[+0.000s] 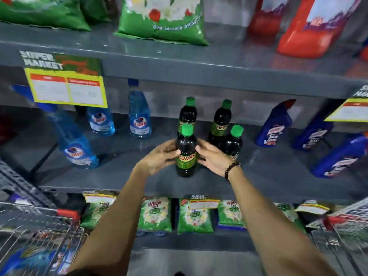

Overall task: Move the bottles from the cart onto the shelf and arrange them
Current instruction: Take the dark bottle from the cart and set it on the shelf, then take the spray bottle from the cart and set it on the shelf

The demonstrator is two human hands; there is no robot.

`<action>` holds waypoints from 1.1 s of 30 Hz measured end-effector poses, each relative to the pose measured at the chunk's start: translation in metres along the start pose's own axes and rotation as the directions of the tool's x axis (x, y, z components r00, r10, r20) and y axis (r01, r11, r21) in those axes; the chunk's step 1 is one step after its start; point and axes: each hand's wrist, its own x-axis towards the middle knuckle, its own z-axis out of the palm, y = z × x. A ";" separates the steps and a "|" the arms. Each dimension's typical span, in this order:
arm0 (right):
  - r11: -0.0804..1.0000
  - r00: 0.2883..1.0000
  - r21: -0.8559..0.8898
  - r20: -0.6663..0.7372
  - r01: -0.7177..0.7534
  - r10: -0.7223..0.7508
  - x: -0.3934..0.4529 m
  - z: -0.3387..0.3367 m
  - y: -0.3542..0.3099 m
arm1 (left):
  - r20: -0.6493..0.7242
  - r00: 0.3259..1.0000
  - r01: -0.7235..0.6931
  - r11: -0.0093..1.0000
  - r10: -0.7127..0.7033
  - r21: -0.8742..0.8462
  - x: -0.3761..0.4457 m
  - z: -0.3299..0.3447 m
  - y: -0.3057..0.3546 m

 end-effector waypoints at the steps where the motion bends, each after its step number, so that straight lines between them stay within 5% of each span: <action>1: 1.000 1.000 0.021 -0.011 0.011 -0.011 0.002 -0.003 0.002 | 0.009 1.000 0.002 1.000 -0.002 0.007 0.004 0.002 0.001; 8: 0.988 0.994 0.149 -0.110 0.036 -0.019 0.004 -0.005 0.010 | 0.012 1.000 -0.019 0.999 0.018 0.038 0.005 0.012 0.002; 12: 0.987 0.971 0.157 -0.231 -0.023 0.059 -0.006 0.009 0.024 | -0.184 0.982 -0.031 0.999 0.039 0.044 -0.013 0.020 -0.004; 17: 0.989 0.841 0.142 -0.531 -0.029 0.101 -0.029 0.046 0.047 | -0.390 0.918 0.058 0.997 -0.069 -0.041 -0.066 0.005 -0.031; 21: 0.992 0.766 0.127 -0.638 -0.003 0.084 -0.040 0.103 0.070 | -0.522 0.846 0.016 0.983 -0.112 -0.184 -0.128 -0.024 -0.054; 24: 0.998 0.854 0.054 -0.517 -0.037 0.060 -0.040 0.164 0.092 | -0.650 0.748 -0.060 0.962 -0.132 -0.265 -0.177 -0.055 -0.068; 28: 0.988 0.979 -0.102 -0.180 -0.118 0.098 -0.021 0.260 0.117 | -0.782 0.603 -0.165 0.935 -0.158 -0.315 -0.247 -0.104 -0.085; 33: 0.929 0.936 -0.283 0.191 -0.237 0.297 0.015 0.370 0.155 | -0.838 0.455 -0.236 0.866 -0.302 -0.441 -0.322 -0.168 -0.128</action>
